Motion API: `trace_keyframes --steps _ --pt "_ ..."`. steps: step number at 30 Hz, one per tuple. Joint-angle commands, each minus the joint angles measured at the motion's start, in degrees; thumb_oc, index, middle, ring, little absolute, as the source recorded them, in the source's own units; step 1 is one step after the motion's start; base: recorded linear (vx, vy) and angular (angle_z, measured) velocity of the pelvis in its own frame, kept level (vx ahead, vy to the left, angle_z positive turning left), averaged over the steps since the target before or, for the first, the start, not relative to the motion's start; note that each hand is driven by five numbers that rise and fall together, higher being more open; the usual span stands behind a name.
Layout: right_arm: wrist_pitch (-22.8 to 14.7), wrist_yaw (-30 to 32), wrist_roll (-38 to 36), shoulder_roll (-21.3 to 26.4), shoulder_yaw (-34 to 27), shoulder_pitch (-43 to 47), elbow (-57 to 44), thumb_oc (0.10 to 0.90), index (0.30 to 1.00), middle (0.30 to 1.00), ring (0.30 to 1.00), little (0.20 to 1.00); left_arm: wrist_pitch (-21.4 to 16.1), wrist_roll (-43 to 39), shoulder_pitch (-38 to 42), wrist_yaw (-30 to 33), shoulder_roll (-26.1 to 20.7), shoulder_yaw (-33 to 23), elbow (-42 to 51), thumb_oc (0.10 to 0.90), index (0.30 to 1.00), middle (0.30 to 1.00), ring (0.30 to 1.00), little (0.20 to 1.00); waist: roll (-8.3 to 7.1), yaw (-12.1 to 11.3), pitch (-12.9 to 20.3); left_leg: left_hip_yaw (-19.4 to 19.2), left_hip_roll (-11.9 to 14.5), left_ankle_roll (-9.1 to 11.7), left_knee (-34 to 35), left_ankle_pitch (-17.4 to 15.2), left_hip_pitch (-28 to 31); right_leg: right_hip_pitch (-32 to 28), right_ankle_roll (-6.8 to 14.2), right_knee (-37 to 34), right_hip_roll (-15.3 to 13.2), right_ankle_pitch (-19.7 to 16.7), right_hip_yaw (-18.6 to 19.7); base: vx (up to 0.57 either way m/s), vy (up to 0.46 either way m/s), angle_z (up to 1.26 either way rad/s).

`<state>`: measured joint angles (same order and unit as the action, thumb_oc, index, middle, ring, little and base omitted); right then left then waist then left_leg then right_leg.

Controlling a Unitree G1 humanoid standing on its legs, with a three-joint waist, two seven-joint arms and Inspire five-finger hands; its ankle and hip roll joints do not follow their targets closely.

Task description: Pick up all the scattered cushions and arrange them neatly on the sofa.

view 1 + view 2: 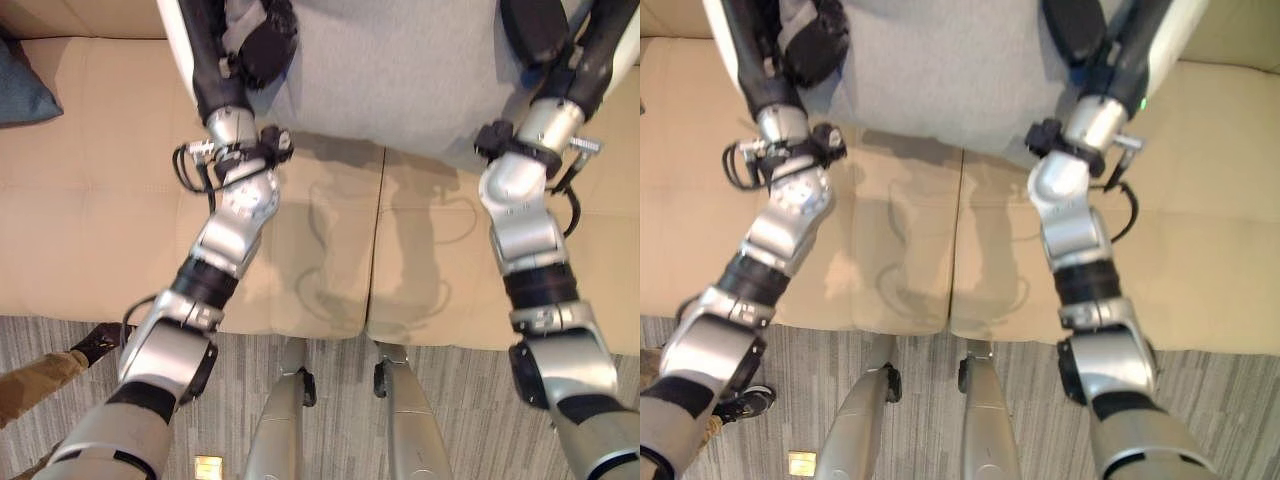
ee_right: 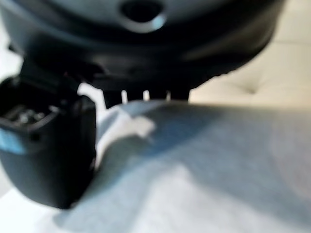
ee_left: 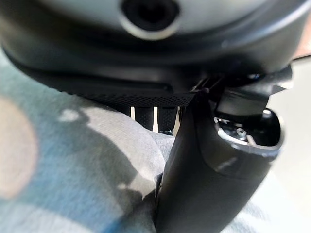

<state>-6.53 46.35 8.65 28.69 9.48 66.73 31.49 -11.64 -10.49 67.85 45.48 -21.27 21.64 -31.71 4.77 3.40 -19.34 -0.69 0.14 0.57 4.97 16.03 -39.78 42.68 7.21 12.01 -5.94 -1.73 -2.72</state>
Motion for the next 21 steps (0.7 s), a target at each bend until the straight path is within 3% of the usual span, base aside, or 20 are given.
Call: trace_keyframes --steps 1,4,9,10,11,12,15,21 --pt "-3.5 2.1 4.3 1.3 9.5 15.1 -3.6 0.400 0.300 0.300 0.300 0.300 -6.9 2.8 18.6 -1.9 3.0 9.0 -0.6 0.400 0.300 0.300 0.300 0.300 -1.24 -0.2 5.6 -0.6 -0.6 3.0 -2.3 -12.0 5.5 -3.2 1.0 -7.1 1.7 -1.5 0.6 -0.01 -0.038 0.07" --pt "-0.5 4.2 1.9 1.0 15.8 25.1 9.1 0.400 0.300 0.300 0.300 0.300 -5.3 -1.1 28.2 -4.4 4.4 13.5 -14.6 0.400 0.300 0.300 0.300 0.300 -1.34 0.1 5.3 -0.4 -0.5 3.2 -1.5 -10.7 5.1 -2.5 1.2 -6.4 1.7 -1.4 0.4 0.00 -0.031 0.08" --pt "3.0 2.6 -3.4 0.0 23.0 33.6 21.0 0.400 0.300 0.300 0.300 0.300 -4.3 -8.1 34.3 -11.1 6.5 16.6 -25.8 0.400 0.300 0.300 0.300 0.300 -0.97 0.4 5.0 -0.2 -0.6 4.0 0.0 -9.3 4.2 -1.9 1.6 -6.6 1.9 -1.7 -0.3 0.01 -0.023 0.05" --pt "2.9 2.6 -3.5 0.0 23.2 33.8 21.2 0.400 0.300 0.300 0.300 0.300 -4.3 -8.2 34.5 -11.2 6.5 16.6 -26.0 0.494 0.441 0.441 0.441 0.441 -0.89 0.5 5.0 -0.2 -0.6 4.0 0.0 -9.3 4.2 -1.8 1.6 -6.6 1.9 -1.8 -0.3 0.02 -0.045 0.16" --pt "4.3 0.8 -4.6 0.0 25.6 35.1 23.6 0.755 0.832 0.832 0.832 0.832 -4.5 -10.5 33.8 -13.3 7.1 16.9 -26.5 0.767 0.851 0.851 0.851 0.851 -0.72 0.5 4.9 -0.3 -0.7 4.3 0.0 -9.0 3.7 -1.6 1.6 -6.8 2.1 -1.9 -0.7 0.00 0.000 0.00" --pt "4.3 0.8 -4.6 -0.1 25.7 35.2 23.7 0.800 0.900 0.900 0.900 0.900 -4.5 -10.6 33.9 -13.3 7.1 16.9 -26.5 0.800 0.900 0.900 0.900 0.900 -0.65 0.5 4.9 -0.3 -0.7 4.3 0.0 -9.0 3.7 -1.6 1.6 -6.8 2.1 -1.9 -0.7 0.01 -0.032 -0.02" --pt "6.2 -1.0 -5.6 1.1 27.1 33.8 23.0 0.800 0.900 0.900 0.900 0.900 -5.2 -14.3 28.9 -15.5 9.1 16.4 -22.6 0.800 0.900 0.900 0.900 0.900 -0.27 0.6 4.8 -0.1 -0.7 4.9 0.0 -8.7 3.1 -1.2 1.4 -6.6 2.3 -1.8 -1.2 0.01 -0.038 0.04" --pt "6.5 -0.9 -4.4 4.0 24.6 27.4 18.5 0.800 0.900 0.900 0.900 0.900 -4.1 -12.3 18.4 -17.0 12.2 15.7 -17.2 0.800 0.900 0.900 0.900 0.900 -0.31 0.4 4.9 0.0 -0.6 5.0 0.0 -8.8 2.9 0.1 1.1 -4.8 2.5 -1.1 -1.5 0.01 -0.003 0.03"
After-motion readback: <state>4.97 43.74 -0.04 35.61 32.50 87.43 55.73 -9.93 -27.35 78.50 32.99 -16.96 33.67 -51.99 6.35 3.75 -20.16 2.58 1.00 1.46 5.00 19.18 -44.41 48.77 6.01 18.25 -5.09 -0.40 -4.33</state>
